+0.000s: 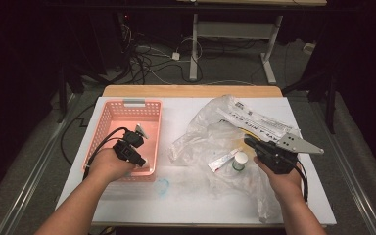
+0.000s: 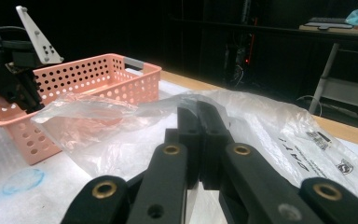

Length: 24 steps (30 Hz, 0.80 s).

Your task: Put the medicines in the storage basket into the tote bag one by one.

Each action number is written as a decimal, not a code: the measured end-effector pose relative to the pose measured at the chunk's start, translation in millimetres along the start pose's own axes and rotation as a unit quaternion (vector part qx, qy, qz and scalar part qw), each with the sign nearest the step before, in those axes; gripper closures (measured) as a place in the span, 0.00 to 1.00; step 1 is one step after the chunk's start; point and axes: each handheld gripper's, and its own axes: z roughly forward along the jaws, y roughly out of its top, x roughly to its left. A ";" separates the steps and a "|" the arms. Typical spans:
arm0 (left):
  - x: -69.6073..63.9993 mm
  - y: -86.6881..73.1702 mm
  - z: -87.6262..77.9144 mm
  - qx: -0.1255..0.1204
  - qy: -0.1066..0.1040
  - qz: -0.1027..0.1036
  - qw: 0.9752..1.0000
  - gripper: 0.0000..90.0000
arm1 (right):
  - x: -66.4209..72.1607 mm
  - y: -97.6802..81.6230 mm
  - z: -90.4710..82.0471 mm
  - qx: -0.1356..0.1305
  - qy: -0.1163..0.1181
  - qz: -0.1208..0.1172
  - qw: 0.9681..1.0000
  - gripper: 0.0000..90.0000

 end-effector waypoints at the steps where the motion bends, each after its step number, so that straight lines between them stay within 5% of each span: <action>1: 0.9 1.2 0.0 -0.006 0.003 -0.004 1.000 0.98 | -0.1 0.0 0.0 0.000 0.000 0.001 1.000 1.00; 7: 9.3 5.2 -1.5 -0.048 0.026 -0.013 0.998 0.98 | -0.4 -0.6 0.8 0.000 0.000 0.001 1.000 1.00; 12: 18.7 1.7 -7.9 -0.087 0.055 -0.017 0.995 0.96 | -0.6 -1.0 1.0 0.001 0.001 0.000 1.000 1.00; 16: 22.3 -3.5 -17.6 -0.128 0.058 -0.006 0.990 0.78 | -0.6 -1.3 1.1 0.003 0.001 0.003 1.000 1.00; 18: 25.8 -3.4 -18.6 -0.118 0.036 -0.012 0.992 0.67 | -0.3 -1.6 1.8 0.003 0.001 0.001 1.000 1.00; 24: 31.1 -0.7 -7.4 -0.077 0.050 -0.003 0.996 0.38 | 0.9 -2.1 3.2 0.005 0.004 0.001 1.000 1.00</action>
